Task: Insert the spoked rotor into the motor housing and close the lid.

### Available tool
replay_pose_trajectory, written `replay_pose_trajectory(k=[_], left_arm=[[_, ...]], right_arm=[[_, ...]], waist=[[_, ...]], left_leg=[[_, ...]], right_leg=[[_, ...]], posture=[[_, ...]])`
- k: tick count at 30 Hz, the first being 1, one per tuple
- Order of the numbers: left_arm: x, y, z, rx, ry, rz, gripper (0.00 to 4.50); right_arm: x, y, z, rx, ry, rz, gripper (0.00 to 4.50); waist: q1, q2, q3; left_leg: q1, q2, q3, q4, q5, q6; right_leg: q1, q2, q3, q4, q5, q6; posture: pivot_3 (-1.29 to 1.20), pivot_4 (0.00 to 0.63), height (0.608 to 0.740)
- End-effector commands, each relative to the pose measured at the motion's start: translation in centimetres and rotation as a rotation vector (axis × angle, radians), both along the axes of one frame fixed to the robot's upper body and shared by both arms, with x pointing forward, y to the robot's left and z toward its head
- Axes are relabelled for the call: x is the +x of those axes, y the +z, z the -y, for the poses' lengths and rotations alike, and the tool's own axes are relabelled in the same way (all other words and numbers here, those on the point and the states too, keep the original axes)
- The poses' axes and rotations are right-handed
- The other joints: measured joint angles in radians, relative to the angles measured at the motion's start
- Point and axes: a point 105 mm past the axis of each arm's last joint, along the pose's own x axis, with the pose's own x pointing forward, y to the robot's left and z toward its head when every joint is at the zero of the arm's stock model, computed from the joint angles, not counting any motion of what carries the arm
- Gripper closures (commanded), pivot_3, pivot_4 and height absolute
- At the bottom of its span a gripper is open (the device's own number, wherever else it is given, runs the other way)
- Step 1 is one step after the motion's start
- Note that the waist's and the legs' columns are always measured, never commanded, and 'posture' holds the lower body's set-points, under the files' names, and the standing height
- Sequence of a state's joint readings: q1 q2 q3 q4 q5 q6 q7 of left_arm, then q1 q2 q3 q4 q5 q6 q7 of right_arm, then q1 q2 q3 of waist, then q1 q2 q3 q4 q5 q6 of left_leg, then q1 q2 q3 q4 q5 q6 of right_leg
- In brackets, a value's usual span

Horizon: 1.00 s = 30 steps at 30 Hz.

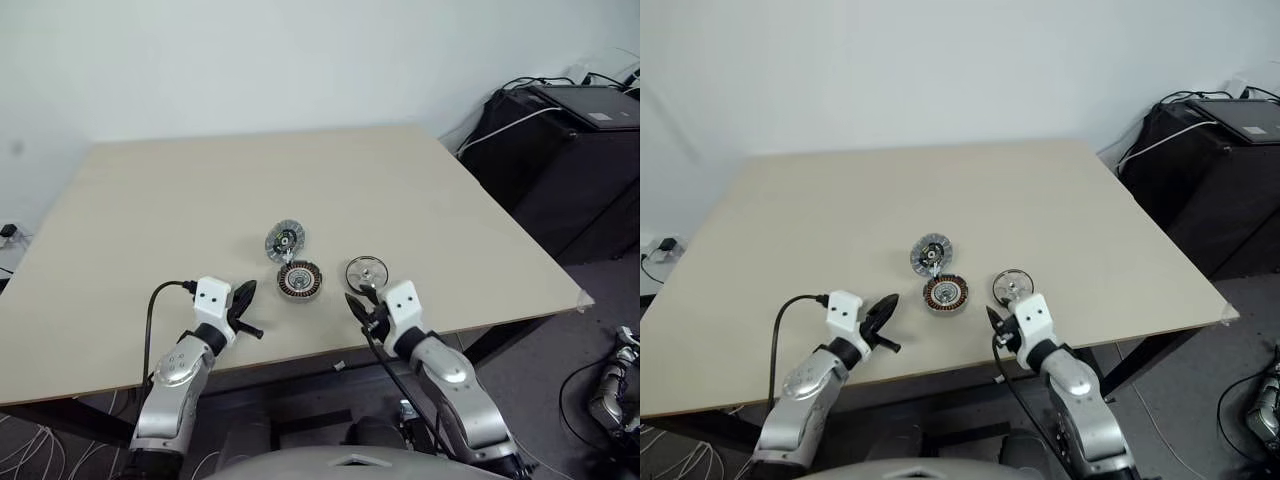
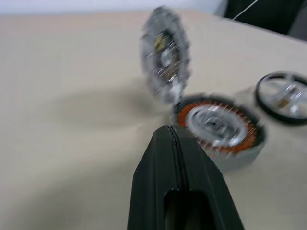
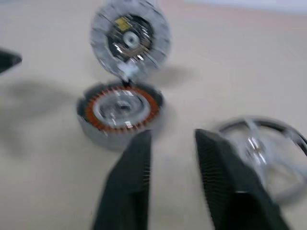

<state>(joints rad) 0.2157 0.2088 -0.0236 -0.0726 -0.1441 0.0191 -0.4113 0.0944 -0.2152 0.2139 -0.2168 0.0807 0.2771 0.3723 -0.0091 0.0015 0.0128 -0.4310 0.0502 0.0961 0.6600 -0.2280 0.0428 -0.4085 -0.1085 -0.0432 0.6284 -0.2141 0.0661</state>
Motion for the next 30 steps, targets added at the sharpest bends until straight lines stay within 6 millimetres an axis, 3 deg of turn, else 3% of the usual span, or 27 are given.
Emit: replay_pose_trajectory(k=[1, 2, 14, 30], left_arm=[[0.0, 1.5, -0.2, 0.047, 0.007, 0.099, 4.50], [-0.2, 1.3, -0.2, 0.043, 0.011, 0.097, 4.50], [-1.9, 0.6, 0.9, 0.019, 0.015, 0.084, 4.50], [-2.0, 0.4, 1.2, 0.017, 0.001, 0.074, 4.50]], right_arm=[[1.4, 1.2, -1.5, -0.018, 0.049, 0.030, 4.27], [1.7, 1.2, -2.0, -0.025, 0.063, 0.027, 4.47], [3.0, -0.1, -6.2, -0.104, 0.247, -0.092, 4.47], [4.5, -1.4, -7.2, -0.178, 0.284, -0.181, 4.47]], waist=[[0.000, 0.000, 0.000], [-0.001, 0.000, 0.000], [-0.004, 0.002, 0.001], [-0.007, 0.003, 0.002]], left_leg=[[0.000, 0.000, 0.000, 0.000, 0.000, 0.000], [0.000, 0.000, 0.000, 0.000, 0.000, 0.000], [0.000, 0.002, 0.003, 0.000, 0.000, 0.000], [0.000, 0.003, 0.005, -0.002, 0.000, 0.000]], right_leg=[[0.000, 0.000, 0.000, 0.000, 0.000, 0.000], [0.000, 0.000, 0.000, 0.000, 0.000, 0.000], [-0.001, 0.001, 0.000, 0.000, 0.000, 0.000], [-0.003, 0.002, 0.000, 0.000, 0.001, -0.001]], posture=[[0.00, 0.000, 0.740], [0.00, 0.000, 0.740], [0.00, 0.000, 0.740], [0.00, 0.000, 0.740]])
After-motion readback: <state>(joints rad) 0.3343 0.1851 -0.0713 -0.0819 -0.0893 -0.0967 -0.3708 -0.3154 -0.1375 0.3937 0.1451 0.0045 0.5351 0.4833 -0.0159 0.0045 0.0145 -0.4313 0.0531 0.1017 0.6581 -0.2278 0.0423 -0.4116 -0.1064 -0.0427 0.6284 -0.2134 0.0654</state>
